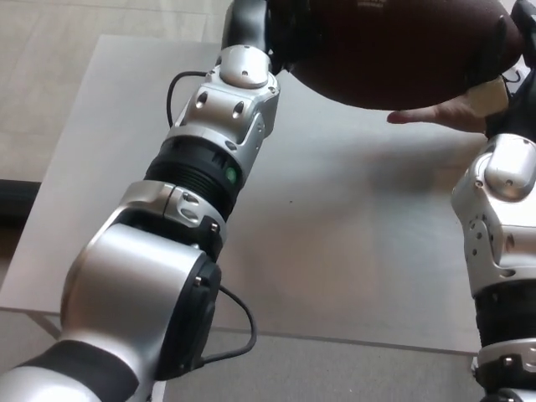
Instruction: The robot uses both its hands to grab the left and right ends of a football kept in the middle of the desk infront of it, lifts it up and places it in the palm of a person
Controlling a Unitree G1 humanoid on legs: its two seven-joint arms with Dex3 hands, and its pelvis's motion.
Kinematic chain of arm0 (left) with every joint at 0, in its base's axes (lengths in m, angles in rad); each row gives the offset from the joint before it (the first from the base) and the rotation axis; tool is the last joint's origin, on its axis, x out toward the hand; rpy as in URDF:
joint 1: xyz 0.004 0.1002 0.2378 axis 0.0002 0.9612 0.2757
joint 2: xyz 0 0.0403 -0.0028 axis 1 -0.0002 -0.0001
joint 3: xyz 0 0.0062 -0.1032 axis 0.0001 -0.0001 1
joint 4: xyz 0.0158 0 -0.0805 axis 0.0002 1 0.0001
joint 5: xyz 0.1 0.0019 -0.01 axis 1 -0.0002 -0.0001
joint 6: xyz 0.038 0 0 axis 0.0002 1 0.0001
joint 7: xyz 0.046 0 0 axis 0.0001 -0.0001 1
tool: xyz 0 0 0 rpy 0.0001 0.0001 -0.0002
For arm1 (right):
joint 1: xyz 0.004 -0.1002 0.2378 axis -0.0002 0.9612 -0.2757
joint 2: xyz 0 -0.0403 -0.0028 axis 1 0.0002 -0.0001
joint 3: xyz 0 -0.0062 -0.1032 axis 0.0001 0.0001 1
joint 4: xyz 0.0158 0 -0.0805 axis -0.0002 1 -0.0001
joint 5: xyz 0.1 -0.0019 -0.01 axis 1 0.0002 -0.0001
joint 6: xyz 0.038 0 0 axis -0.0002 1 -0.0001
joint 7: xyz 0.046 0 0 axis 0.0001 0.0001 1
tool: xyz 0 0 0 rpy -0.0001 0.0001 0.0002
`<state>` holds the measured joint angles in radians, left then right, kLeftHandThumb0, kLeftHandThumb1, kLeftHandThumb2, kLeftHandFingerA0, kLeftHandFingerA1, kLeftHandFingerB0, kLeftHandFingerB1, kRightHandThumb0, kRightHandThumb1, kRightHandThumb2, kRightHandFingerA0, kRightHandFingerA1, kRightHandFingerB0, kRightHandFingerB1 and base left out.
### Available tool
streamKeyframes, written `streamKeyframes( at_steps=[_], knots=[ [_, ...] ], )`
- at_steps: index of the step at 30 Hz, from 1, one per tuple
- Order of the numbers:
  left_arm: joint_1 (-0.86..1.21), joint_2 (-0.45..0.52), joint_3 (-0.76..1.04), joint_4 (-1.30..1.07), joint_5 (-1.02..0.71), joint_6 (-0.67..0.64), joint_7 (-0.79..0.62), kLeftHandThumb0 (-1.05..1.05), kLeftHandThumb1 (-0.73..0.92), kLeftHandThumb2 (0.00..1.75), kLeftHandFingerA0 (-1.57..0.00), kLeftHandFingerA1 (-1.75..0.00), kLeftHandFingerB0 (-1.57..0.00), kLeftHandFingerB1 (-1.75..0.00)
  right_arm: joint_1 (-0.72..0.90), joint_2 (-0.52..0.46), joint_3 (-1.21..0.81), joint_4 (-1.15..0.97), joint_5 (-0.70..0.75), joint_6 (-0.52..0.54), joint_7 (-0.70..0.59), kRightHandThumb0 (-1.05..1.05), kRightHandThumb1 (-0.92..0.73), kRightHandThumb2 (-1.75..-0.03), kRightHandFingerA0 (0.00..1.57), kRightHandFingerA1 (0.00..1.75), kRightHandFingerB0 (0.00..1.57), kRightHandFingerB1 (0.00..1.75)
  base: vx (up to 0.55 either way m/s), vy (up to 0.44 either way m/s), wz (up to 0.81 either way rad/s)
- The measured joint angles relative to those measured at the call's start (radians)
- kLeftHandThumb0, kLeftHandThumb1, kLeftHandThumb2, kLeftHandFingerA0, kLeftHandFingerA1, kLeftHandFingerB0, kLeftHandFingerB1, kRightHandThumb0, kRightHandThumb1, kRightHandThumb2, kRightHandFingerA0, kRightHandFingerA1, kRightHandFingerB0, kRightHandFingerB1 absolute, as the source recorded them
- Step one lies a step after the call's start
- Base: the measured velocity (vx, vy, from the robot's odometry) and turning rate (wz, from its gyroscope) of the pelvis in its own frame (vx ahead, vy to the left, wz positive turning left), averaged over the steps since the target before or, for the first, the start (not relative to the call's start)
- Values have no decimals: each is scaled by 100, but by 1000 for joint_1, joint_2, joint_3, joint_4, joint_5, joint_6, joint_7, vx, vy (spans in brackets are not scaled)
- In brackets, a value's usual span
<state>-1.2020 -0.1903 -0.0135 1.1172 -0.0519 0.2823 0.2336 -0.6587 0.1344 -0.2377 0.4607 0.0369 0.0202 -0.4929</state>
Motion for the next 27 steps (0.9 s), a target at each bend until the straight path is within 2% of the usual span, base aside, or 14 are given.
streamKeyframes(
  at_steps=[3, 4, 5, 6, 7, 8, 9, 15, 17, 18, 19, 20, 21, 27],
  knots=[
    [-32, 0, -15, 33, 8, 21, -17, -85, 78, 119, -5, -50, -6, -31, -28, 3, -42, 37, 32, 0, 0, -70, -83, -65, 73, 85, 48, 42, 0, 0, 0],
    [-44, 0, -18, 41, 11, 30, -24, -92, 92, 85, -2, -45, -7, -29, -36, 5, -55, 49, 44, -1, 0, -70, -81, -64, 74, 87, 51, 43, 0, 0, 0],
    [-52, 0, -21, 46, 13, 33, -28, -83, 79, 119, -6, -42, -7, -26, -42, 7, -67, 57, 54, -1, 0, -70, -82, -64, 57, 71, 51, 42, 0, 0, 0],
    [-59, 0, -23, 51, 15, 35, -32, -88, 91, 84, -1, -39, -5, -28, -46, 9, -76, 62, 63, -1, 0, -70, -83, -65, 63, 74, 51, 41, 0, 0, 0],
    [-64, 0, -24, 56, 17, 36, -37, -89, 92, 85, 0, -38, -6, -27, -49, 10, -84, 66, 71, -2, 0, -69, -66, -108, 78, 91, 43, 57, 0, 0, 0],
    [-69, -1, -25, 62, 19, 37, -42, -89, 92, 85, 0, -38, -6, -27, -54, 12, -92, 73, 81, -2, 0, -69, -66, -108, 78, 91, 43, 57, 0, 0, 0],
    [-72, -1, -26, 67, 22, 37, -47, -90, 92, 85, -2, -39, -6, -26, -58, 13, -98, 78, 89, -3, 0, -73, -81, -65, 82, 115, 55, 43, 0, 0, 0],
    [-83, -3, -31, 80, 37, 39, -59, -93, 87, 126, 0, -37, -14, -21, -62, 14, -115, 85, 116, -3, 0, -71, -80, -65, 87, 120, 55, 44, 0, 0, 0],
    [-84, -5, -34, 81, 42, 41, -61, -83, 81, 124, 0, -39, -11, -25, -63, 14, -120, 85, 125, -3, -1, -70, -80, -65, 88, 129, 54, 44, 0, 0, 0],
    [-85, -5, -37, 81, 46, 43, -62, -92, 91, 89, -3, -38, -6, -26, -63, 14, -121, 85, 128, -3, -2, -74, -64, -95, 99, 134, 47, 54, 0, 0, 0],
    [-87, -5, -40, 81, 49, 45, -64, -80, 78, 123, 0, -43, -8, -28, -65, 14, -122, 87, 129, -3, -7, -70, -80, -68, 89, 142, 56, 46, 0, 0, 0],
    [-87, -6, -44, 81, 53, 48, -65, -95, 89, 128, -1, -39, -13, -21, -66, 14, -122, 89, 129, -3, -10, -67, -66, -108, 74, 96, 45, 58, 0, 0, 0],
    [-88, -6, -47, 81, 55, 52, -66, -95, 89, 128, -1, -39, -13, -21, -67, 15, -122, 89, 130, -3, -12, -67, -66, -108, 74, 96, 45, 58, 0, 0, 0],
    [-90, -5, -79, 83, 83, 80, -80, -87, 85, 128, 0, -32, -10, -22, -68, 30, -142, 95, 161, -7, -16, -70, -77, -63, 89, 115, 57, 51, 0, 0, 0]
  ],
)
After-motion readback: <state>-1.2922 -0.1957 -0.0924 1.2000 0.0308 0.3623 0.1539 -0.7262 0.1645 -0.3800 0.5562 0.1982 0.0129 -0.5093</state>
